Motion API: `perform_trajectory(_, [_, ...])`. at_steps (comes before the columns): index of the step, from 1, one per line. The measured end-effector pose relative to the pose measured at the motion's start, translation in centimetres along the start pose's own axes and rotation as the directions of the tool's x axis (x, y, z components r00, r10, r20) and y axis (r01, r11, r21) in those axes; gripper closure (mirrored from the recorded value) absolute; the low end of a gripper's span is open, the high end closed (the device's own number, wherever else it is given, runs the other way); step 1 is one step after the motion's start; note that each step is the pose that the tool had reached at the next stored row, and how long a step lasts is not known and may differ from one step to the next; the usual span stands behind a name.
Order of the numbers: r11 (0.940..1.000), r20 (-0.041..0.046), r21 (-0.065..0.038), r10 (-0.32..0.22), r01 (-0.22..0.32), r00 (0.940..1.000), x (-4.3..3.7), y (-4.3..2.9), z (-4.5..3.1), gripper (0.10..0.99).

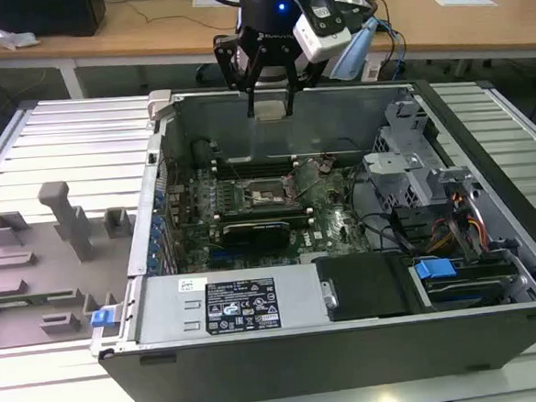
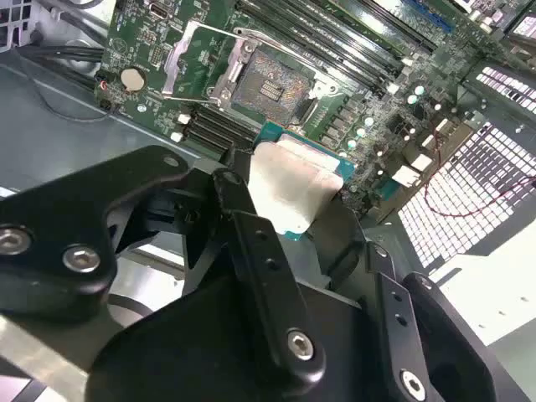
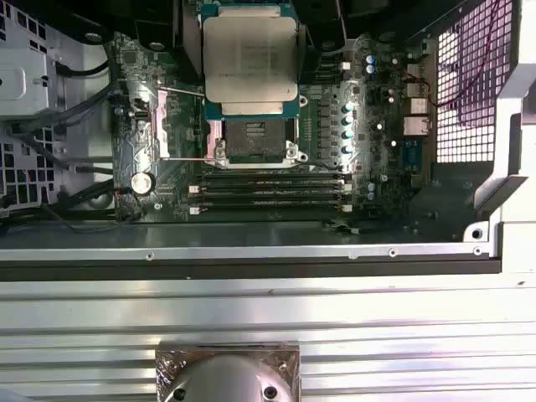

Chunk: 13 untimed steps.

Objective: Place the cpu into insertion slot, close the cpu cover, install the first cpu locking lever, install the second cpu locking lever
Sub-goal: 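Place the cpu into insertion slot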

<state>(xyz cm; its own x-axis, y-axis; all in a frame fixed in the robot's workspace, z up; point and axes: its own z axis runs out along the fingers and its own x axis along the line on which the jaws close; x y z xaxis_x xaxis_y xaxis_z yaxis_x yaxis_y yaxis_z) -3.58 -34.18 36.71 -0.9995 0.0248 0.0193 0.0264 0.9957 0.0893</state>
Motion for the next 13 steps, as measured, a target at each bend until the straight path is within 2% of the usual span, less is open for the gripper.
perform_trajectory(7, [1.0000,0.0001,0.000,0.000,0.000,1.0000,0.00,0.01,0.02,0.545])
perform_trajectory(13, [1.0000,0.0000,0.000,0.000,0.000,1.0000,-0.01,-0.05,0.64,0.545])
